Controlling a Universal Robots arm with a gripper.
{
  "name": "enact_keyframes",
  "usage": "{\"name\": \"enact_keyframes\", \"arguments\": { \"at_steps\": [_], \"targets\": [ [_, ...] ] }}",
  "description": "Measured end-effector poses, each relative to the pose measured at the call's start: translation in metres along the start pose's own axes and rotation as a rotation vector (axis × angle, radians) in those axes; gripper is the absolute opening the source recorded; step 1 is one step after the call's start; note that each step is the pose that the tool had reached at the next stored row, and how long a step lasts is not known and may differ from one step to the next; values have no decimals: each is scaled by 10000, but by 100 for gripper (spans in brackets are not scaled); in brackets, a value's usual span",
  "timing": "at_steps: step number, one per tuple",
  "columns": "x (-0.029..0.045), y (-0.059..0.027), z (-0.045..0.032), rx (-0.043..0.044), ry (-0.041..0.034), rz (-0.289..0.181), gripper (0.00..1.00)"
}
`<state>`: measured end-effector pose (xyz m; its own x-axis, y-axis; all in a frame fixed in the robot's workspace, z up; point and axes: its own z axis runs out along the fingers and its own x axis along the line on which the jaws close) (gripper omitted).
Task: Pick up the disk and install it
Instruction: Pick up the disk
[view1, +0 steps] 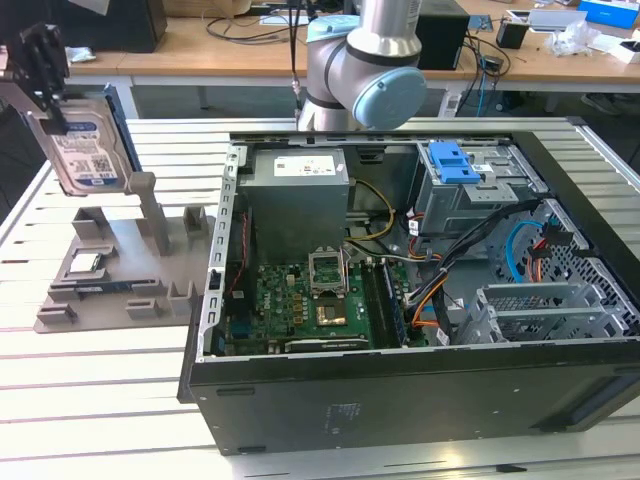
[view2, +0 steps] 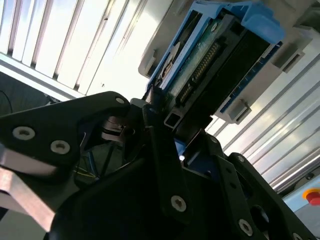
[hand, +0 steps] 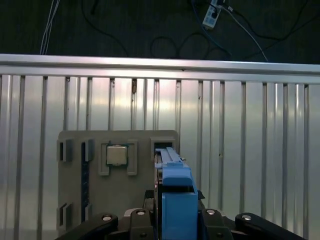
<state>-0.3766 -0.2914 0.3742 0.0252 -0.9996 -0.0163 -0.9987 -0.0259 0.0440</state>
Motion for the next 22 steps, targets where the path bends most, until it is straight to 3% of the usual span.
{"name": "enact_keyframes", "arguments": {
  "at_steps": [6,8,16,19,22],
  "targets": [
    [-7,13,-295,1,0,1,37],
    [-9,20,-441,2,-1,1,37],
    [-16,35,-782,-1,1,1,37],
    [-20,45,-1016,1,0,1,37],
    [-24,52,-1166,-1,0,1,37]
  ]
}}
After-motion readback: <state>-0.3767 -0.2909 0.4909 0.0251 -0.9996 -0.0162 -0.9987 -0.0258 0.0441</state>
